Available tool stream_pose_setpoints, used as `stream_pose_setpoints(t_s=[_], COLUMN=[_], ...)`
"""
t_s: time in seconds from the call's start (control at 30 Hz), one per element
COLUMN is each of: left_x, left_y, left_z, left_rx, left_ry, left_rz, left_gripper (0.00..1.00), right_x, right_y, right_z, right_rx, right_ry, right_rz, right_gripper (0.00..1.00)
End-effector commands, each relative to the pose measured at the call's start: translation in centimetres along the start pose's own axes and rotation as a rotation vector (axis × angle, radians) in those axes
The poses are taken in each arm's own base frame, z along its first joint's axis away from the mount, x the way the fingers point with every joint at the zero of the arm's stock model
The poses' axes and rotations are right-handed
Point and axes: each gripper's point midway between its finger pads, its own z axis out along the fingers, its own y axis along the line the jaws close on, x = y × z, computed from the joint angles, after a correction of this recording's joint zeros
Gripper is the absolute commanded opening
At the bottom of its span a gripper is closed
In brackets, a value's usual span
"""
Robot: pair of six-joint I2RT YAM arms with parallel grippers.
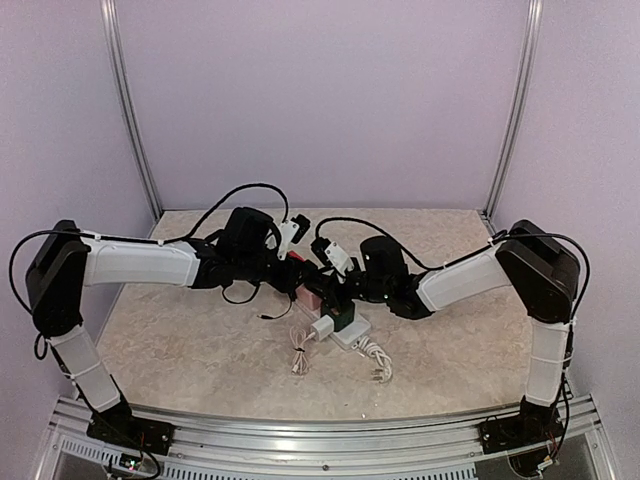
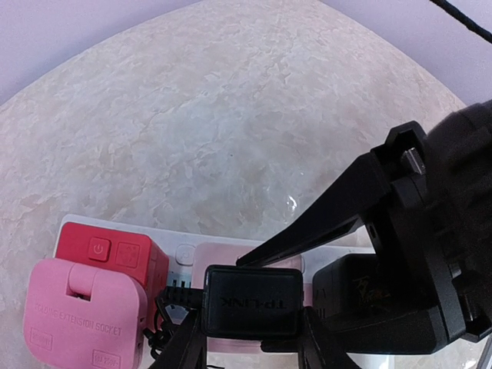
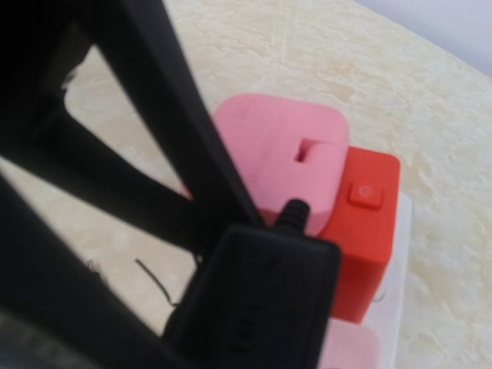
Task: Pull the plug off the socket
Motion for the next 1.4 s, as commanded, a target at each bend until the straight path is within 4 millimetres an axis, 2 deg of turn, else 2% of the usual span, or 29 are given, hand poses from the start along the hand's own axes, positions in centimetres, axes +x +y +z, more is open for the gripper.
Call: stream_pose_setpoints(t_s=[0.0,0.3,0.5,0.67,0.87,1.0,1.1,1.23,1.37], left_x=[-5.3,-6.3,-6.5,-5.8,-5.5,-6.7,-7.0,-6.3,-6.4], left_y=[-0.3,-0.1,-1.2,-1.5,-0.7,-0.3,-0.9,-1.4,-0.2], left_z=[-2.2,-2.3,-2.6,-1.9,-2.0,-3.3,-3.4,-2.7,-3.5], left_rx=[0.028,0.063,0.122,0.046,0.083,0.147,0.148,0.073,0.14], left_ry=[-0.163,-0.193,-0.209,-0.194,-0.206,-0.253,-0.251,-0.222,-0.257], left_rz=[-0.007,-0.038,-0.021,0.059,-0.012,-0.082,-0.058,0.032,-0.074], left_gripper=[0.06,0.04,0.03,0.02,0.01,0.0,0.0,0.0,0.0], right_x=[4.6,5.2,5.5,5.8,6.1,6.3,6.4,6.5,6.6], right_y=[0.2,0.3,0.1,0.1,0.2,0.2,0.3,0.3,0.3], right_z=[0.7,1.1,1.4,1.6,1.7,1.8,1.9,1.9,2.0], right_rx=[0.0,-0.006,-0.002,-0.003,-0.007,-0.008,-0.012,-0.012,-0.012], right_ry=[0.143,0.167,0.181,0.194,0.2,0.207,0.212,0.215,0.22], right_rz=[0.024,0.029,0.033,0.036,0.038,0.04,0.041,0.041,0.042], right_gripper=[0.41,0.4,0.4,0.4,0.39,0.4,0.39,0.38,0.38])
